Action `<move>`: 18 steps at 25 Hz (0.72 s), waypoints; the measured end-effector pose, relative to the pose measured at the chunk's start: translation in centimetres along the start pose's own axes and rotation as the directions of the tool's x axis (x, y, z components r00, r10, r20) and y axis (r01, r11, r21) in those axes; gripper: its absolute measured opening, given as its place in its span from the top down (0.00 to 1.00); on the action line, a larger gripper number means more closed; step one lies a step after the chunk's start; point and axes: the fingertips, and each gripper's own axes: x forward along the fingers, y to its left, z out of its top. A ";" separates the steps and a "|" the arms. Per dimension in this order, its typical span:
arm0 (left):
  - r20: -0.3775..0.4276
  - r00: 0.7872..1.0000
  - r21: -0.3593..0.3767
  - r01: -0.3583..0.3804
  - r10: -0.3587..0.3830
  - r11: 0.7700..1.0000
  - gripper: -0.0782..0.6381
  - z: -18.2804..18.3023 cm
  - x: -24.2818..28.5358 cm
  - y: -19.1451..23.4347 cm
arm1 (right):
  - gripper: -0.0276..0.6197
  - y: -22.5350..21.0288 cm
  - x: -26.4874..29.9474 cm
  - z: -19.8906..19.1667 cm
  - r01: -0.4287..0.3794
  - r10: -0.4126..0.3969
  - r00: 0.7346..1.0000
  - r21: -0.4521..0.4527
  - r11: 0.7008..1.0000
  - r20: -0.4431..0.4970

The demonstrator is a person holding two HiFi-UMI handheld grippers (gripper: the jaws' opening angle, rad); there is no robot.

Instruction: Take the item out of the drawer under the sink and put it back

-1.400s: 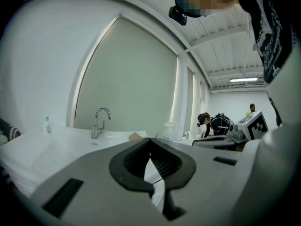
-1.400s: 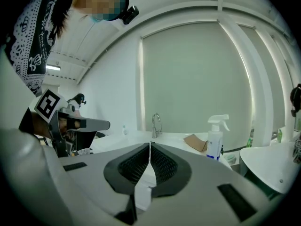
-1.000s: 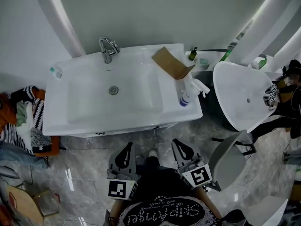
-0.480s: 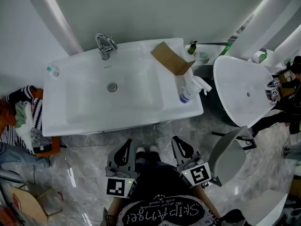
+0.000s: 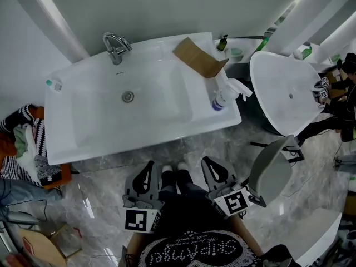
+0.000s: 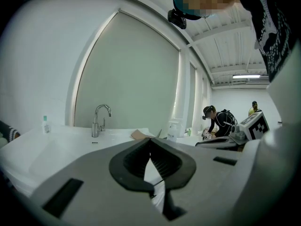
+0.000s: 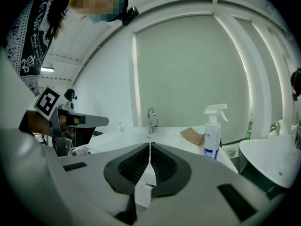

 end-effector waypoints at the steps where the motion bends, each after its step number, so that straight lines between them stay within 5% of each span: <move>1: 0.002 1.000 -0.007 0.005 -0.005 1.000 0.88 0.0 0.1 -0.1 | 0.92 0.1 0.0 -0.2 0.000 0.000 1.000 -0.001 1.000 -0.003; 7: -0.036 0.997 0.027 0.075 -0.074 0.997 0.88 -1.8 1.2 -0.4 | 0.92 0.2 1.2 -2.1 0.012 -0.013 0.999 -0.011 1.000 -0.048; 13: -0.066 0.993 -0.047 0.094 -0.097 0.994 0.88 -4.1 3.7 -1.1 | 0.92 -1.5 2.7 -6.2 0.027 -0.029 0.996 -0.020 0.999 -0.087; 18: -0.173 0.960 -0.034 0.217 -0.219 0.976 0.88 -8.1 4.2 -3.0 | 0.92 -1.2 3.9 -11.7 0.023 -0.026 0.982 -0.022 1.000 -0.186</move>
